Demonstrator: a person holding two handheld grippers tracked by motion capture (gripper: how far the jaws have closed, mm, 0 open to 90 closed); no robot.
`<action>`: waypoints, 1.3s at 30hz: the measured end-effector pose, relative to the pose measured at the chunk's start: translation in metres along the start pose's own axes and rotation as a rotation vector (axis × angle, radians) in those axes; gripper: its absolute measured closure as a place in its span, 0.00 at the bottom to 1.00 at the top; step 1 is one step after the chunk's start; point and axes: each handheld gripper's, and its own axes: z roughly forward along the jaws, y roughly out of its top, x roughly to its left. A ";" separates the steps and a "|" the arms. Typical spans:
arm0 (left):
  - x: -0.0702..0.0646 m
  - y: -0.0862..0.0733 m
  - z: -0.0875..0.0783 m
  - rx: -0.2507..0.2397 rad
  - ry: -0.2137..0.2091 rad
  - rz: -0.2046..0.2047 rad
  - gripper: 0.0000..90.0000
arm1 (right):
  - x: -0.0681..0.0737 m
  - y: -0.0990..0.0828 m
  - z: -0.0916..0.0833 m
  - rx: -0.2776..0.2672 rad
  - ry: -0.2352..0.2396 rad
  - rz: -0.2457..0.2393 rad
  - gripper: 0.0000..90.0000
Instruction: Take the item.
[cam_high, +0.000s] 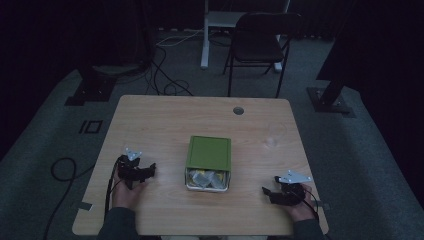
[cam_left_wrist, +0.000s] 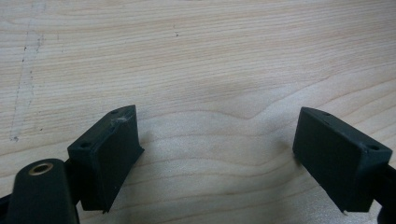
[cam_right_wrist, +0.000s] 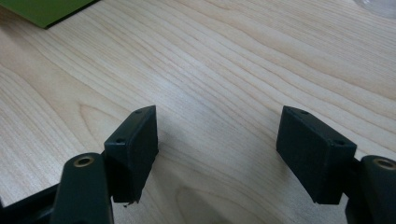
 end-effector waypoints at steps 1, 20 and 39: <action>0.000 0.000 0.000 0.000 0.000 0.000 0.17 | 0.000 0.000 0.000 0.000 0.000 0.001 0.32; 0.000 0.000 0.000 0.001 0.000 0.001 0.17 | 0.003 0.002 -0.002 0.012 0.005 0.015 0.38; 0.000 0.000 -0.001 0.002 0.001 0.000 0.17 | 0.025 0.014 -0.011 -0.027 0.064 -0.050 0.50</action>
